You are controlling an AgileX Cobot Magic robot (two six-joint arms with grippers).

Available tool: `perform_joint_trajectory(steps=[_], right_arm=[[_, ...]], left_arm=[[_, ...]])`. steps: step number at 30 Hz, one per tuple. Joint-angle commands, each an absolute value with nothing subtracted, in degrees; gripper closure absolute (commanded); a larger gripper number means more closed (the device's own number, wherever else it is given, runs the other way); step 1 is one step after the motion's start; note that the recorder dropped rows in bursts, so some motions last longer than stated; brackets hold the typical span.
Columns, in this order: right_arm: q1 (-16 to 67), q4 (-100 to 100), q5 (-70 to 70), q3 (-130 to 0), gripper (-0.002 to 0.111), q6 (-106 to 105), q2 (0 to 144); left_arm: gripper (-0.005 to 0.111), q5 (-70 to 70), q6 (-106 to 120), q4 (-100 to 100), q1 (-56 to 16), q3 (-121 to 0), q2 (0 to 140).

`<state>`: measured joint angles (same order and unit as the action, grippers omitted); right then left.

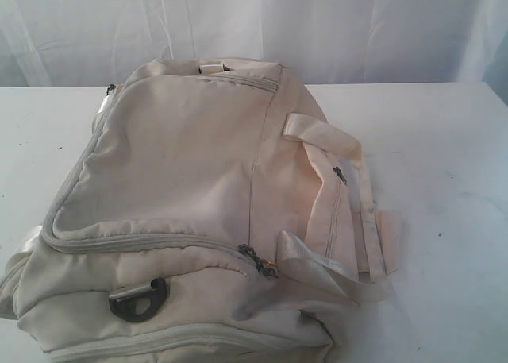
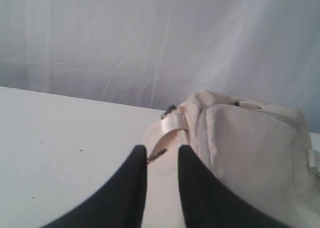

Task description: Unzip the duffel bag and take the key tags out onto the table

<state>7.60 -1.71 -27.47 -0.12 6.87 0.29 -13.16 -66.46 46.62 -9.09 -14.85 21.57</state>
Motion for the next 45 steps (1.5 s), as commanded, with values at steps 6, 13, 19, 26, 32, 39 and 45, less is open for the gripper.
perform_joint_trajectory(steps=[6,13,19,26,32,39,45], right_arm=[[7.37,0.0,-18.64,-7.69,0.108,22.04,0.0],[7.62,-3.0,5.01,-25.29,0.108,22.04,9.57],[10.92,-1.28,16.19,-38.9,0.108,22.04,25.76],[18.28,30.69,33.05,-50.97,0.108,-8.64,41.66],[21.71,63.89,48.68,-53.4,0.108,-52.91,49.41],[21.76,73.67,50.01,-53.4,0.108,-55.62,51.51],[21.76,73.67,47.92,-53.4,0.108,-55.06,51.51]], left_arm=[[0.043,-30.54,-107.93,86.19,-11.98,-15.27,25.75],[0.043,-41.49,-121.01,99.95,-11.98,-13.97,26.81],[0.043,-32.3,-119.43,99.95,-11.98,-12.45,26.81],[0.043,-38.29,-121.05,99.95,-11.98,-12.29,26.81],[0.043,-35.11,-121.05,99.95,-11.98,-8.76,26.81],[0.043,-36.8,-121.05,99.95,-11.98,-8.64,26.81],[0.057,-37.93,-121.05,99.95,-11.98,-8.64,26.81]])
